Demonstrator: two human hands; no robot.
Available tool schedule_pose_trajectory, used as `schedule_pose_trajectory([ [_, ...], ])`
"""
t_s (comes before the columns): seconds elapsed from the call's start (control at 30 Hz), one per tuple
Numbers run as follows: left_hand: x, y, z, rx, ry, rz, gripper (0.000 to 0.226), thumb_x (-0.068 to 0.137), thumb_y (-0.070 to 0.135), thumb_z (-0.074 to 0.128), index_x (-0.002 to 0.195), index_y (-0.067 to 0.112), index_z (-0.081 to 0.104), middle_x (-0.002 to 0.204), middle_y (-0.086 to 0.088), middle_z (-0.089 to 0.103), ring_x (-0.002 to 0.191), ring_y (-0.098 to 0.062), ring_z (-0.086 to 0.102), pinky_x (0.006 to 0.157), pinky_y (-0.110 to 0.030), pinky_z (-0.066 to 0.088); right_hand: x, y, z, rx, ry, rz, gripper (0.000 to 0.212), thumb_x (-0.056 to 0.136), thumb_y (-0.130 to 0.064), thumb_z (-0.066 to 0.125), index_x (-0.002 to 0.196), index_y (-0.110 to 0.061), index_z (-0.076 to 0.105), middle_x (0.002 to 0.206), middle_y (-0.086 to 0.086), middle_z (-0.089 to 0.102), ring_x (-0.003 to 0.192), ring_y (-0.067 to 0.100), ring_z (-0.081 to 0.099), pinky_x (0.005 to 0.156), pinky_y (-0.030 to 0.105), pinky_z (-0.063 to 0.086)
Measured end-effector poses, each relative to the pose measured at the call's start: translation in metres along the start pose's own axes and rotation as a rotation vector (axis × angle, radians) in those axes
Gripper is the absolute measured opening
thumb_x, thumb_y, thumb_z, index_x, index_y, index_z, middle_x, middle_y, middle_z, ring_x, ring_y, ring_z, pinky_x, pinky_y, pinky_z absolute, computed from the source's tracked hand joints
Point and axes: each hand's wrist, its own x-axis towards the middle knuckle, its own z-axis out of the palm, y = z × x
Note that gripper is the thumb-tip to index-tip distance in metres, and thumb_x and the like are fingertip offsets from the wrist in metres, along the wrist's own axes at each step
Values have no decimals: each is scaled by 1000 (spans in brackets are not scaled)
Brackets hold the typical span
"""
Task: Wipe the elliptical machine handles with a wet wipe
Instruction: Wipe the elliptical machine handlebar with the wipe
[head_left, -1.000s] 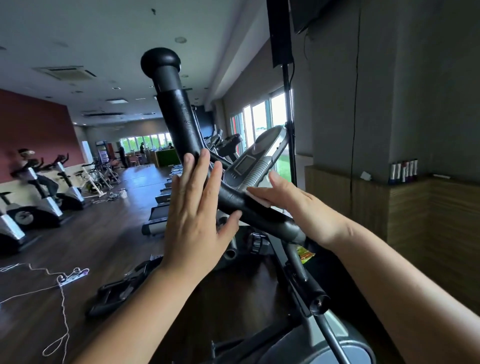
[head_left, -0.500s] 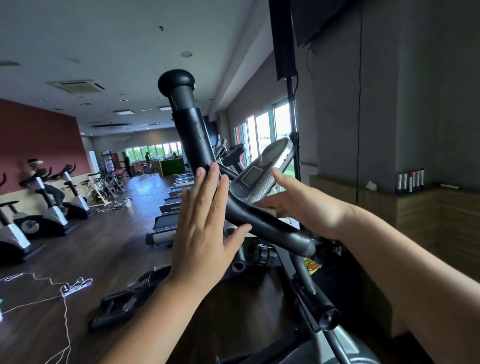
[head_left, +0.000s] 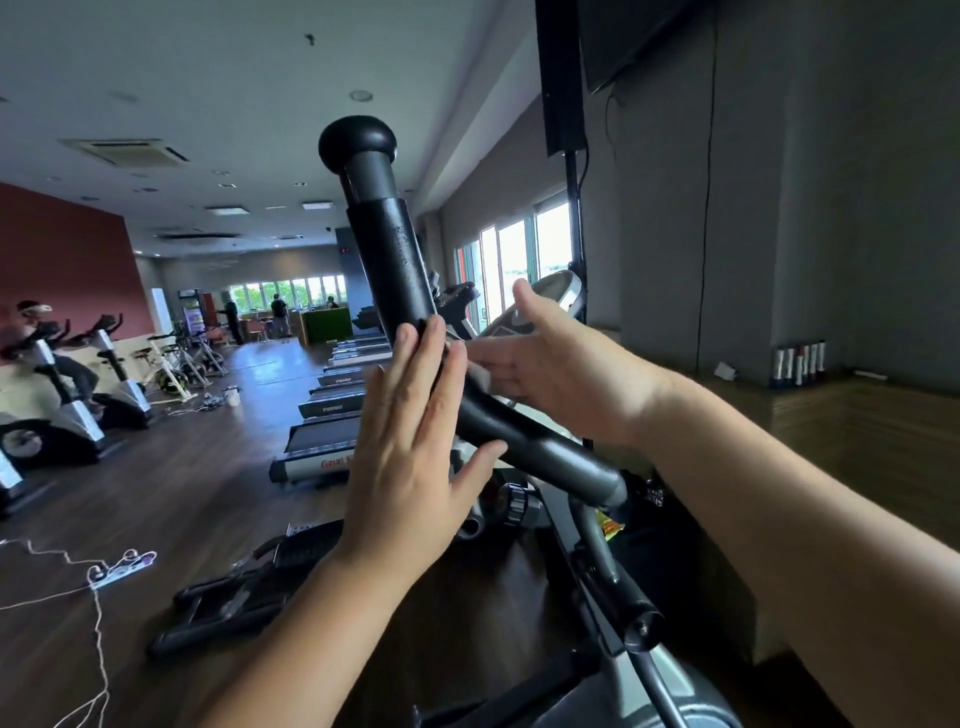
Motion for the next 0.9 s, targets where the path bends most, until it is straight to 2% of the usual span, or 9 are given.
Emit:
schedule_pose_trajectory([
  [0.1,0,-2,2,-7,1,0,85,90,35,76,156,0,35,167,-15,25,158,-32,17,128,-53,18,-39,29,-16,-58,-24,58,95,96,-78,1,148,-20,57,151,-9,58,141,7,53,125,36,22],
  [0.17,0,-2,4,-12,6,1,84,90,35,75,155,0,35,167,-16,25,158,-33,17,127,-56,21,-46,30,-17,-76,-18,71,95,94,-81,5,140,-22,64,145,-7,65,139,9,56,125,39,24],
  [0.27,-1,0,4,-30,15,8,79,93,32,73,155,-1,36,166,-17,26,158,-36,17,125,-58,23,-42,12,6,-47,133,27,77,106,-67,14,155,-18,49,160,-3,50,150,13,42,129,36,24],
  [0.4,-2,0,4,-44,5,0,78,94,32,71,155,-1,35,167,-18,25,158,-36,16,125,-59,22,-76,53,24,-170,262,-48,67,99,-70,31,149,-33,55,154,-24,51,146,-7,41,131,39,22],
  [0.53,-1,1,5,-47,7,-9,79,93,31,73,155,0,36,167,-19,26,157,-37,17,126,-57,21,-89,75,35,-405,449,-130,60,100,-45,37,156,-26,44,162,-19,39,152,-7,29,132,34,17],
  [0.63,-1,4,5,-57,16,-7,77,93,29,73,155,-1,37,166,-20,27,157,-38,18,124,-58,24,-79,70,66,-580,435,-256,63,103,-30,39,164,-25,24,173,-12,17,159,-2,9,131,24,5],
  [0.7,-2,3,5,-57,7,-8,78,94,29,73,155,-1,36,166,-20,27,157,-38,18,124,-59,24,-85,92,80,-637,525,-268,67,102,-28,37,165,-27,16,175,-11,7,161,2,1,132,26,1],
  [0.8,-3,0,6,-63,-6,-6,78,95,31,72,156,0,35,167,-19,25,158,-36,16,124,-59,23,-92,113,91,-633,687,-171,71,99,-25,36,164,-30,8,173,-13,0,160,1,-5,133,35,3],
  [0.9,-3,-1,6,-86,-11,-2,77,96,31,70,156,0,34,167,-19,24,158,-36,14,123,-60,25,-73,86,100,-635,690,-202,69,98,-25,32,165,-26,12,174,-10,4,159,-2,-5,131,27,-5],
])
